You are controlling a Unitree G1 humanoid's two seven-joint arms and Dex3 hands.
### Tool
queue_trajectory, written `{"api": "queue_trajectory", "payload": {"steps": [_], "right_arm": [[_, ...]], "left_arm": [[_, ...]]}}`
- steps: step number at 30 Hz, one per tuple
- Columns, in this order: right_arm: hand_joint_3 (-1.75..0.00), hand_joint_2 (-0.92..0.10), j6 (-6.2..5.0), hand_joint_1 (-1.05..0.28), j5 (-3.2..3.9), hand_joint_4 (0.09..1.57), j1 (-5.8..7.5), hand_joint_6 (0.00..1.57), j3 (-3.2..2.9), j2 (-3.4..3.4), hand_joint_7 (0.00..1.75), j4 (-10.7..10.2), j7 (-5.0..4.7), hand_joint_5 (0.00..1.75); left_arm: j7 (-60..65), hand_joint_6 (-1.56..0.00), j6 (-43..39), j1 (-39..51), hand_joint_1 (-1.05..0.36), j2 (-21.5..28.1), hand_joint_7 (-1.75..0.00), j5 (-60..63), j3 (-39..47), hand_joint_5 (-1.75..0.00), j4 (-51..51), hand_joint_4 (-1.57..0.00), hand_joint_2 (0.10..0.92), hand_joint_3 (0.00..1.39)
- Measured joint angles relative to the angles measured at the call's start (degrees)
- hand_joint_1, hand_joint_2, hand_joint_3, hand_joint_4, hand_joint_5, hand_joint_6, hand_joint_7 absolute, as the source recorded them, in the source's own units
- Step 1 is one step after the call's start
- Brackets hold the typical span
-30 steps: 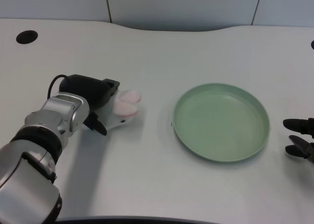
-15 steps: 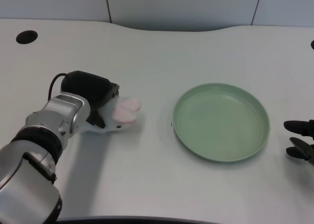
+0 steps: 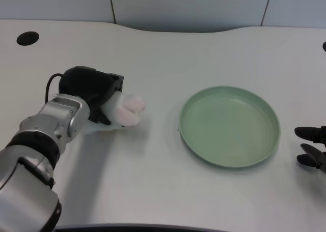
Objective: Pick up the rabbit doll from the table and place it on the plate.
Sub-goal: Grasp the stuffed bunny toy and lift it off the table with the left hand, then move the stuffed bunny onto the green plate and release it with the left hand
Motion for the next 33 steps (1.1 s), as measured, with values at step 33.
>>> {"api": "queue_trajectory", "payload": {"steps": [33], "right_arm": [[-0.19,-0.92,-0.85,-0.5,-2.28,1.09,-6.0,0.93,2.37,-1.91,0.01,6.8,4.15,0.01]], "left_arm": [[-4.5,-0.63,-4.3,-9.1,-0.28,-24.8,-1.74,-6.2,3.2,-1.75,-2.1,-0.83,0.862,0.06]]}}
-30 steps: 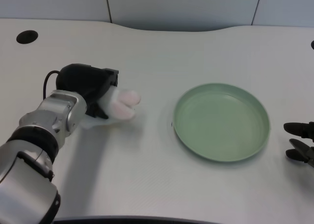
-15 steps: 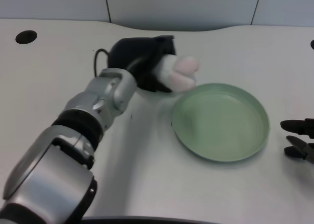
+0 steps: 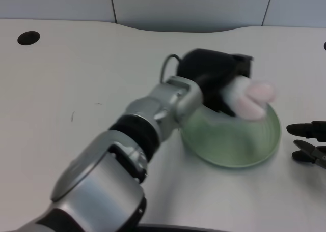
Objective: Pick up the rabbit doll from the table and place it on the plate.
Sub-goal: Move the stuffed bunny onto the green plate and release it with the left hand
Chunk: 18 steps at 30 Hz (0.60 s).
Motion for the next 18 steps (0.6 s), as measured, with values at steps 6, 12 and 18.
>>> {"api": "queue_trajectory", "payload": {"steps": [6,12,18], "right_arm": [[-0.19,-0.92,0.18,-0.5,-0.05,1.07,0.25,0.93,0.15,0.0,0.01,-0.4,0.06,0.0],[-0.2,-0.92,2.16,-0.5,-1.63,1.09,0.73,0.94,1.23,0.09,0.01,-3.3,-0.26,0.01],[-0.21,-0.92,2.58,-0.51,-2.18,1.1,1.64,0.93,1.57,0.09,0.0,-4.6,-0.68,0.01]], "left_arm": [[-0.8,-0.63,0.7,-0.1,-0.29,-0.9,-1.55,0.4,-0.7,-1.75,0.1,-0.83,0.874,0.06],[-0.2,-0.61,1.5,0.0,-0.32,-0.6,-1.72,2.1,-1.9,-1.75,0.6,-0.9,0.897,0.06],[0.6,-0.63,2.0,0.2,-0.33,-0.1,-1.35,2.7,-2.8,-1.75,0.7,-0.77,0.875,0.04]]}}
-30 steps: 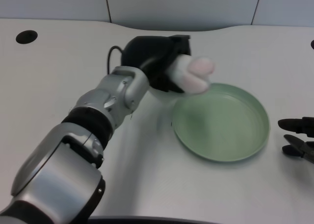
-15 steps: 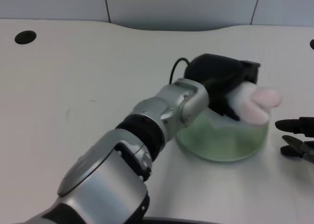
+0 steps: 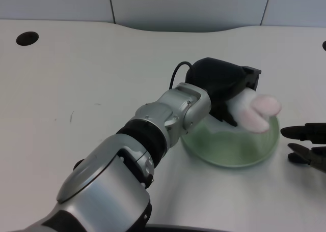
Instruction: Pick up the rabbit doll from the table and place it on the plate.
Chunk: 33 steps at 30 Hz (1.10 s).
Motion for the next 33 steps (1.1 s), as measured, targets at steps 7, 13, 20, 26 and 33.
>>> {"api": "queue_trajectory", "payload": {"steps": [7,13,20,26,33], "right_arm": [[-0.22,-0.92,1.12,-0.52,0.0,1.1,0.44,0.92,0.16,-0.01,0.0,-1.2,0.0,0.01],[-0.21,-0.92,0.91,-0.5,0.59,1.11,0.56,0.91,0.03,-0.01,0.0,-1.1,0.23,0.02],[-0.22,-0.92,0.2,-0.5,1.2,1.09,0.76,0.9,-0.09,0.0,0.0,-1.0,0.55,0.01],[-0.22,-0.92,0.37,-0.5,1.14,1.08,0.85,0.91,-0.09,0.01,0.0,-1.1,0.15,0.0],[-0.21,-0.92,0.08,-0.5,1.37,1.11,0.86,0.91,-0.13,0.01,0.01,-0.9,0.2,0.02]], "left_arm": [[-3.0,-0.42,2.3,0.0,-0.55,0.0,-1.01,-0.3,0.3,-1.22,0.1,-0.38,0.886,0.01],[-6.5,-0.11,4.8,-0.1,-0.82,0.0,-0.3,0.5,-0.7,-0.43,0.3,-0.02,0.904,0.0],[-8.8,0.0,5.8,-0.4,-0.91,0.6,-0.1,1.8,-1.7,-0.01,0.3,0.0,0.884,0.0],[-8.8,0.0,6.3,-0.4,-0.94,1.1,-0.01,2.1,-2.3,0.0,0.3,0.0,0.882,0.0],[-10.3,0.0,6.9,-0.5,-0.97,1.3,0.0,1.7,-1.9,0.0,0.3,0.0,0.912,0.01]]}}
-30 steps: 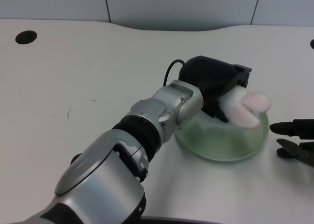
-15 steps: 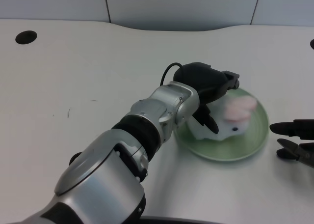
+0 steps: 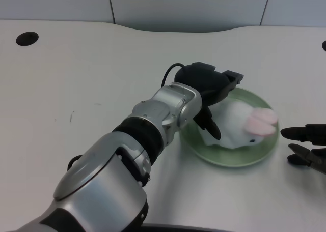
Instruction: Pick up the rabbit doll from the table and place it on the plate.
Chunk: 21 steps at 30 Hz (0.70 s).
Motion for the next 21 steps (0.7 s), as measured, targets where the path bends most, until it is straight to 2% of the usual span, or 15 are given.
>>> {"api": "queue_trajectory", "payload": {"steps": [4,8,13,17,19,21], "right_arm": [[-0.21,-0.92,-0.12,-0.51,-0.02,1.1,0.0,0.92,0.0,0.08,0.01,0.0,-0.04,0.01],[-0.21,-0.92,-0.77,-0.51,-0.21,1.09,0.01,0.92,0.02,0.21,0.01,0.2,-0.19,0.01],[-0.21,-0.92,-0.9,-0.5,-0.61,1.08,-0.05,0.93,0.09,0.3,0.01,0.4,-0.95,0.0],[-0.21,-0.92,-1.11,-0.49,-1.0,1.08,-0.21,0.94,0.29,0.39,0.01,0.8,-1.34,0.0],[-0.21,-0.92,-0.86,-0.49,-1.02,1.08,-0.26,0.94,0.35,0.47,0.01,0.8,-1.55,0.0],[-0.21,-0.92,-0.58,-0.48,-1.2,1.08,-0.32,0.93,0.47,0.57,0.01,0.6,-1.81,0.0]], "left_arm": [[-1.3,0.0,-4.2,0.0,-0.96,2.2,0.0,-5.0,4.9,0.0,-1.2,0.0,0.92,0.04],[-2.0,0.0,-10.3,0.9,-0.93,6.5,0.0,-9.9,9.7,0.0,-4.0,0.0,0.921,0.07],[-6.9,-0.03,-17.0,7.1,-0.87,13.1,-0.01,-17.6,16.3,0.0,-8.0,0.0,0.92,0.06],[-13.5,-0.05,-20.3,13.7,-0.77,17.6,-0.02,-25.1,22.1,-0.01,-11.9,-0.02,0.917,0.03],[-16.6,-0.05,-21.8,16.8,-0.74,19.5,-0.02,-28.4,24.6,-0.02,-14.1,-0.03,0.92,0.02],[-19.1,-0.08,-21.8,20.0,-0.75,20.9,-0.03,-31.6,26.8,-0.06,-17.0,-0.11,0.921,0.06]]}}
